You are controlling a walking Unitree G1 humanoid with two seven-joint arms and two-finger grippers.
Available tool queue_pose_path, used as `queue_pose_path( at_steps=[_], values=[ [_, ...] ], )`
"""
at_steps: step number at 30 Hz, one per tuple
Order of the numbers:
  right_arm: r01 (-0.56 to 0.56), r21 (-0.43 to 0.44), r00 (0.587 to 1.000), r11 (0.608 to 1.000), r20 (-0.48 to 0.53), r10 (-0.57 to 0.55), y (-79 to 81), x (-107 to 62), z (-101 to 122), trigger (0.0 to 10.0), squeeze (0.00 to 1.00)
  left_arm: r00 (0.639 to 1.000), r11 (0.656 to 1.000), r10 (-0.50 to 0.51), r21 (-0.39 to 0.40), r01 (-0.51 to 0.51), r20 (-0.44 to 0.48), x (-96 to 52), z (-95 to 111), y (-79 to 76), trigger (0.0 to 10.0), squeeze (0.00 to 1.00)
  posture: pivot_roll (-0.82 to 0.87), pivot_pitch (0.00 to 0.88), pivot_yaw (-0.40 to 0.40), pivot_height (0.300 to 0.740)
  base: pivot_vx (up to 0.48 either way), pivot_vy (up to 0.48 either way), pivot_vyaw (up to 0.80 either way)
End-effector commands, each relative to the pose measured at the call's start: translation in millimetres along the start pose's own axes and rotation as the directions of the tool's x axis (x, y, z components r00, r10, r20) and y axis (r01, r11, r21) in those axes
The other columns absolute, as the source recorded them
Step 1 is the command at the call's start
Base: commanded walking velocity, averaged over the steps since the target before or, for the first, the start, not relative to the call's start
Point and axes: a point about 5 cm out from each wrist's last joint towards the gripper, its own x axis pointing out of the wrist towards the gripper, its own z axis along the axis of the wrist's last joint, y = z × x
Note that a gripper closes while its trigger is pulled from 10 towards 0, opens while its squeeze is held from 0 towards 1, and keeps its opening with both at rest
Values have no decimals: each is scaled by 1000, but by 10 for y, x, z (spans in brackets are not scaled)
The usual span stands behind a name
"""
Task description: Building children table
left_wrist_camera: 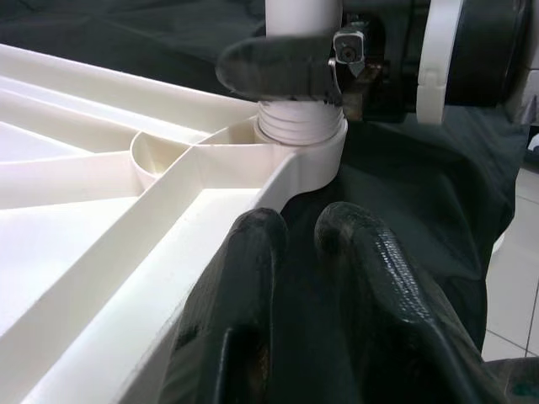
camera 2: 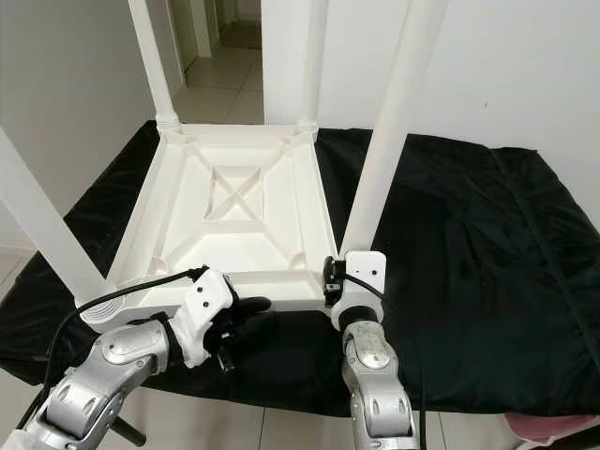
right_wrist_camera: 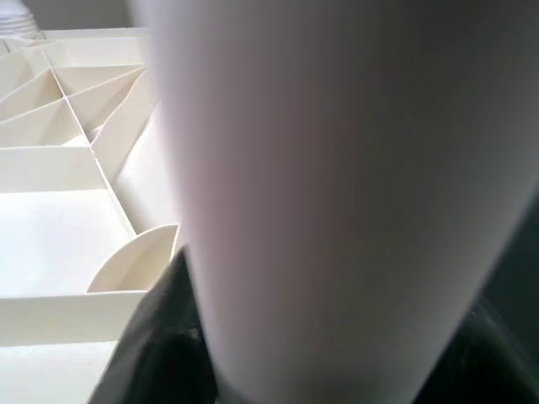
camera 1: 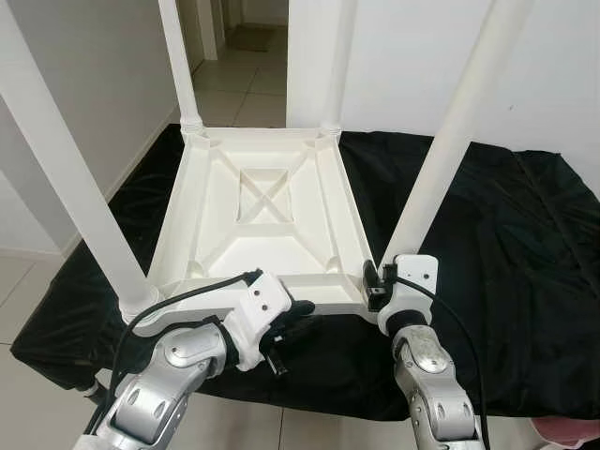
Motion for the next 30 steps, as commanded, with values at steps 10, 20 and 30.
queue_pose_path(
  at_steps=[10,20,30],
  values=[
    [-127,-15,992,992,-11,127,-59,14,-18,10000,1000,1000,1000,19,7,-18,-3,15,9,76,10000,0,-27,26,24,740,0,0,0],
    [-456,-118,890,882,-48,453,-266,210,68,10000,0,1000,1000,27,11,-27,8,53,29,113,10000,0,-48,31,26,740,0,0,0],
    [-690,-208,723,694,-144,676,-302,263,46,10000,0,1000,1000,22,7,-22,20,97,34,102,10000,0,-58,34,18,740,0,0,0]
  ],
)
